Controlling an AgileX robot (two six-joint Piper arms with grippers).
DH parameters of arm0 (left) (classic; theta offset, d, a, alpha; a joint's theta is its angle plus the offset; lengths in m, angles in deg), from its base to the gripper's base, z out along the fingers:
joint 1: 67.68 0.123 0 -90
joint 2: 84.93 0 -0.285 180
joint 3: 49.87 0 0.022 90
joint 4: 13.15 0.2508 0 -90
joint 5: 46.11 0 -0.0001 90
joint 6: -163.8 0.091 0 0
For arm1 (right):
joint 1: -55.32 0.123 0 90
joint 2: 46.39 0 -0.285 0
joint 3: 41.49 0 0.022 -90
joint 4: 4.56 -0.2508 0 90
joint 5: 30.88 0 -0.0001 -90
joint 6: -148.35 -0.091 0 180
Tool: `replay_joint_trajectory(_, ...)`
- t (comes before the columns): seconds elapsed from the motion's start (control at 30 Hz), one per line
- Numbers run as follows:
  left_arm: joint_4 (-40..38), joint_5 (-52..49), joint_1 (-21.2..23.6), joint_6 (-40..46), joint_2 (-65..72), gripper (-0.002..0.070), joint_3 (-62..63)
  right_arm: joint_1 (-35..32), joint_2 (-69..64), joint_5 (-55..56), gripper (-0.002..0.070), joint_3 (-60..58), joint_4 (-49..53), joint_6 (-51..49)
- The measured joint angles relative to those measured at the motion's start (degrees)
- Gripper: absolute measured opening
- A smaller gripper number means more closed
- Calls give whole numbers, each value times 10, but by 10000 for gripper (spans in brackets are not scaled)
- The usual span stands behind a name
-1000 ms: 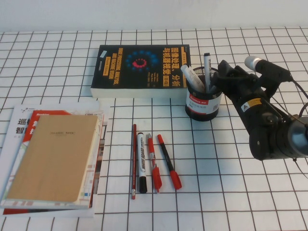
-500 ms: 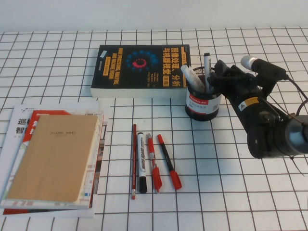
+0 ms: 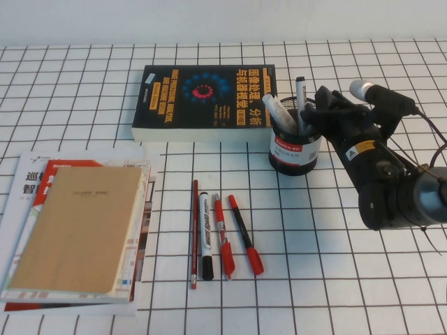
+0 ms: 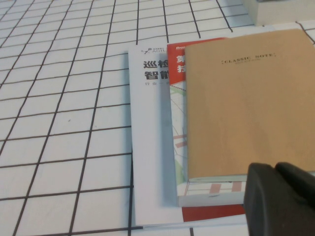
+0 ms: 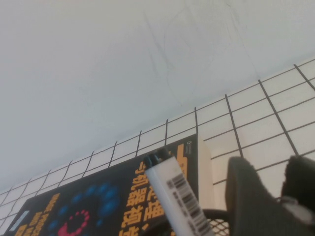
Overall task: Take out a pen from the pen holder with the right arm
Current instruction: 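Take a marker out of the pen holder and lay it on the table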
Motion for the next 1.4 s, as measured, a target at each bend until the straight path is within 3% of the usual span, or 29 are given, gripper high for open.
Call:
replay_joint_trajectory(0.3,0,0,0,0,0,-4,0,0,0,6,43,0,6,0)
replay_joint_trajectory(0.8,0,0,0,0,0,-4,0,-1,88,-60,36,0,28,17)
replay_joint_trajectory(1.2,0,0,0,0,0,-4,0,-1,314,-289,36,0,58,138)
replay_joint_trajectory(1.3,0,0,0,0,0,-4,0,-1,380,-385,36,1,59,148)
replay_joint_trajectory(1.4,0,0,0,0,0,-4,0,3,429,-556,36,30,61,158)
